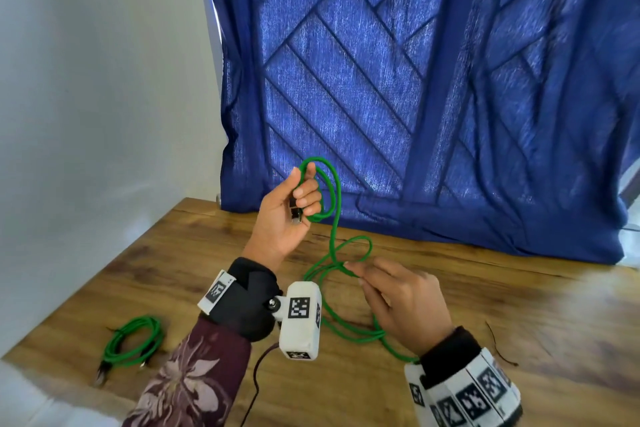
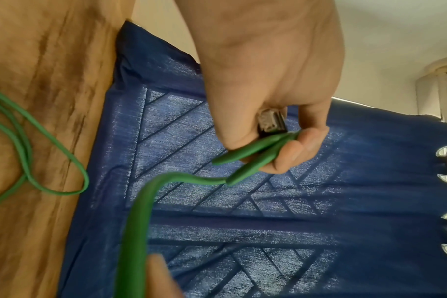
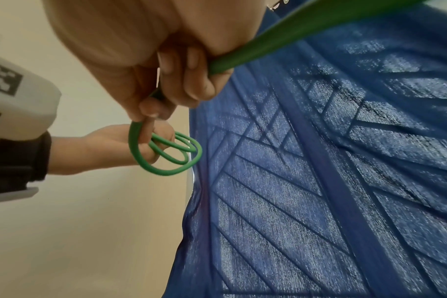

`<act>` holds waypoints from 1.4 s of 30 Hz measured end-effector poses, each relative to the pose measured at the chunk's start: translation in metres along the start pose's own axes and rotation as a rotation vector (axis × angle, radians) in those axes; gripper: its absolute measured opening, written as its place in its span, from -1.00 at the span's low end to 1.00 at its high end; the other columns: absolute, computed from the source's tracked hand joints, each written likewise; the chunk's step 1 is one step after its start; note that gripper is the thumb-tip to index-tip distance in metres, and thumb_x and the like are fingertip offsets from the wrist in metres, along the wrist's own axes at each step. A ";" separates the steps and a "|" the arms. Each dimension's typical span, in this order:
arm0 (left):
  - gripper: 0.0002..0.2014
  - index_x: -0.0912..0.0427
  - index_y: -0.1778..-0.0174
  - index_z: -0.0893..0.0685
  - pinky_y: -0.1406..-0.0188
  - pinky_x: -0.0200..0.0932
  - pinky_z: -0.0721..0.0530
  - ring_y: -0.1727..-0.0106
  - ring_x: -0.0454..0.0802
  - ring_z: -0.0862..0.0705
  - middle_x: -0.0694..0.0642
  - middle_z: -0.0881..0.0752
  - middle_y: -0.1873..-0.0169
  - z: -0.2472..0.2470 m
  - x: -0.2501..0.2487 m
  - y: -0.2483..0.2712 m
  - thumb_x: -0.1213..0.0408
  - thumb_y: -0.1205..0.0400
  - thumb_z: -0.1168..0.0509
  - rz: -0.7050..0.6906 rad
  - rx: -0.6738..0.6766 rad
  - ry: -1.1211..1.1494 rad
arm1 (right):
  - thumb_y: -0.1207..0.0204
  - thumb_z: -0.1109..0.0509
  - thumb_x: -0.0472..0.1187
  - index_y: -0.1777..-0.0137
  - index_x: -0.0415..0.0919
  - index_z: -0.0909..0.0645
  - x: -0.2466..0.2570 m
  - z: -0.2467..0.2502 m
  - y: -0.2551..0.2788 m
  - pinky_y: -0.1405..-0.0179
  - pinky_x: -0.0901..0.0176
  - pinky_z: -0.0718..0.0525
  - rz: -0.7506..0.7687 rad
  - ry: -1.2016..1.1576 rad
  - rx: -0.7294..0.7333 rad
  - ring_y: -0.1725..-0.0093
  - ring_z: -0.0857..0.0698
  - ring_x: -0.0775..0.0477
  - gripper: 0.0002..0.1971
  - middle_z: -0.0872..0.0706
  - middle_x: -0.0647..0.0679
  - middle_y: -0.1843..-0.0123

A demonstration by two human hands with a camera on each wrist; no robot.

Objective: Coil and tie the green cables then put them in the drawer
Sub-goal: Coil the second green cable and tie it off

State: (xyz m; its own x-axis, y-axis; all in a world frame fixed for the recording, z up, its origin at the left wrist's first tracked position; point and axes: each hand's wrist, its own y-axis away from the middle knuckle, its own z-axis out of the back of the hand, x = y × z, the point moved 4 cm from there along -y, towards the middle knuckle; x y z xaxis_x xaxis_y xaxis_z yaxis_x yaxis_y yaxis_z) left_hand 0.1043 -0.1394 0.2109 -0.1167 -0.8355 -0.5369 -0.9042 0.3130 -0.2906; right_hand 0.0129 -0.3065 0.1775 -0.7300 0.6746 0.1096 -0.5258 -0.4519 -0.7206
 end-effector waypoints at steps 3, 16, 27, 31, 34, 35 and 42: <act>-0.80 0.19 0.23 -0.66 0.62 -0.36 -0.48 0.59 -0.22 -0.46 -0.08 -0.47 0.59 0.001 0.003 0.001 0.27 -0.36 -0.55 0.038 0.040 0.056 | -0.52 -0.19 -0.12 -0.10 0.07 -0.71 -0.002 -0.003 -0.005 0.64 0.30 -0.51 0.010 -0.027 0.087 0.40 -0.70 0.07 -0.71 -0.70 0.15 0.18; -0.80 0.26 0.15 -0.48 0.39 -0.21 -0.75 0.38 0.00 -0.79 0.20 -0.81 0.36 -0.009 0.028 0.014 0.34 -0.72 0.00 0.270 -0.101 -0.661 | -0.59 -0.20 -0.10 -0.12 -0.05 -0.72 -0.008 0.023 -0.029 0.12 0.46 -0.56 0.046 -0.301 0.101 0.06 -0.64 0.23 -0.73 -0.59 0.20 -0.01; -0.59 0.28 0.10 -0.49 0.52 -0.27 -0.58 0.75 -0.17 -0.38 -0.13 -0.33 0.77 -0.029 0.050 0.025 0.08 -0.72 0.15 0.488 0.102 -0.708 | -0.36 -0.49 -0.17 0.16 -0.06 -0.77 -0.039 0.030 -0.054 0.07 0.27 -0.61 -0.219 -0.389 -0.188 0.15 -0.66 0.16 -0.93 -0.67 0.03 0.17; -0.53 0.19 0.15 -0.47 0.62 -0.36 -0.46 0.78 -0.29 -0.27 -0.18 -0.31 0.78 -0.033 0.051 0.027 -0.22 -0.49 -0.20 0.506 0.208 -0.591 | -0.46 -0.40 -0.23 0.04 0.02 -0.75 -0.044 0.024 -0.052 0.05 0.35 -0.59 -0.212 -0.466 -0.138 0.13 -0.67 0.14 -0.83 -0.70 -0.05 0.17; -0.59 0.14 0.19 -0.47 0.65 -0.36 -0.45 0.78 -0.31 -0.29 -0.18 -0.33 0.78 -0.025 0.051 0.027 -0.15 -0.46 -0.36 0.512 0.232 -0.492 | -0.52 -0.32 -0.30 -0.09 -0.06 -0.74 -0.051 0.025 -0.048 0.13 0.50 -0.50 -0.194 -0.495 -0.094 0.18 -0.63 0.16 -0.76 -0.67 -0.09 0.15; -0.60 0.13 0.20 -0.46 0.65 -0.37 -0.45 0.78 -0.32 -0.30 -0.18 -0.33 0.79 -0.022 0.051 0.027 -0.14 -0.47 -0.36 0.517 0.229 -0.455 | -0.53 -0.31 -0.31 -0.14 -0.07 -0.73 -0.055 0.026 -0.046 0.16 0.50 -0.48 -0.197 -0.497 -0.083 0.23 -0.61 0.17 -0.73 -0.66 -0.09 0.15; -0.74 0.11 0.33 -0.58 0.63 -0.34 -0.52 0.78 -0.27 -0.41 -0.10 -0.29 0.83 -0.017 0.037 0.022 0.03 -0.45 -0.45 0.353 0.151 -0.129 | -0.51 -0.09 -0.40 -0.40 -0.04 -0.54 -0.084 0.024 -0.021 0.08 0.39 -0.57 -0.212 -0.257 -0.116 0.17 -0.66 0.12 -0.49 -0.52 0.22 0.18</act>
State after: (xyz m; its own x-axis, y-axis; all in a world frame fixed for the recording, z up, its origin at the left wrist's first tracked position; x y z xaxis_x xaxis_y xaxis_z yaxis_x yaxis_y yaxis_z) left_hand 0.0732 -0.1712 0.1982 -0.3484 -0.6041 -0.7167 -0.7459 0.6417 -0.1784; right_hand 0.0744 -0.3677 0.1994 -0.7038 0.5708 0.4229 -0.6351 -0.2389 -0.7346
